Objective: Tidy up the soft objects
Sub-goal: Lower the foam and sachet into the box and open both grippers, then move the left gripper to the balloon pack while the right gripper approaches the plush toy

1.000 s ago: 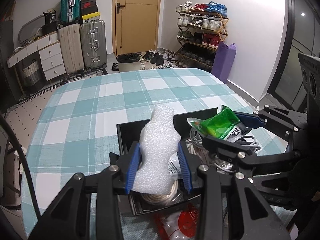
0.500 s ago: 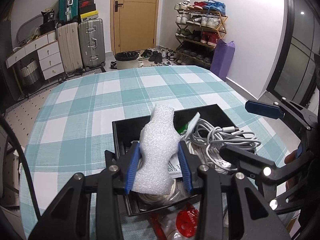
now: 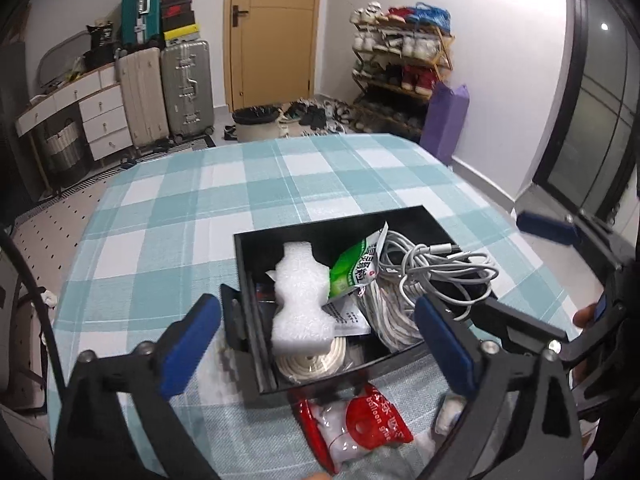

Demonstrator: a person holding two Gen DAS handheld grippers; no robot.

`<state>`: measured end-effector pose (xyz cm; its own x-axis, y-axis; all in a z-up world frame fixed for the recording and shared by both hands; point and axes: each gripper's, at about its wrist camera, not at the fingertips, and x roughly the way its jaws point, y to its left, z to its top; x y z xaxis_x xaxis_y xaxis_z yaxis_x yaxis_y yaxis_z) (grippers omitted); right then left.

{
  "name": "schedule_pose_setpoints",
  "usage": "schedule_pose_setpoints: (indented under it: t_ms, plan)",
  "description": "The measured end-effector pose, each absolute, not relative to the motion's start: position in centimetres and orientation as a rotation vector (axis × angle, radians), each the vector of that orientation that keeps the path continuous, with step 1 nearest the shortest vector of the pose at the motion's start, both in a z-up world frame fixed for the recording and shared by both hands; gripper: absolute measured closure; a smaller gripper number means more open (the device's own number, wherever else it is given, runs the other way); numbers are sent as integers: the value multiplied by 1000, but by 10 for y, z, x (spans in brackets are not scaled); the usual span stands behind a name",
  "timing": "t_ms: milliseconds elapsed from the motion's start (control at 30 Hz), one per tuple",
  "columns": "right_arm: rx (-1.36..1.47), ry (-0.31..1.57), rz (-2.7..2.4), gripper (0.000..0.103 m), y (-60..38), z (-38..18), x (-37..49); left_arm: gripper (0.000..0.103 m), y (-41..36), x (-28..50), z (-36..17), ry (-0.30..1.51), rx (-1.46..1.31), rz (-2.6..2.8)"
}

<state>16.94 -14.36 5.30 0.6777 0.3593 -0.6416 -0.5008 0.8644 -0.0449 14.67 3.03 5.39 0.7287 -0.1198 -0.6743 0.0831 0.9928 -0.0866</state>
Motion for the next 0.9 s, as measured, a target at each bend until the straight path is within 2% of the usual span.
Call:
schedule_pose_setpoints:
  t_ms: [100, 900]
  plan:
    - [-197, 685, 481, 1, -148, 53, 163, 0, 35, 138, 55, 756, -71, -99]
    - [-121, 778, 489, 1, -145, 30, 123, 1, 34, 88, 36, 758, -52, -83]
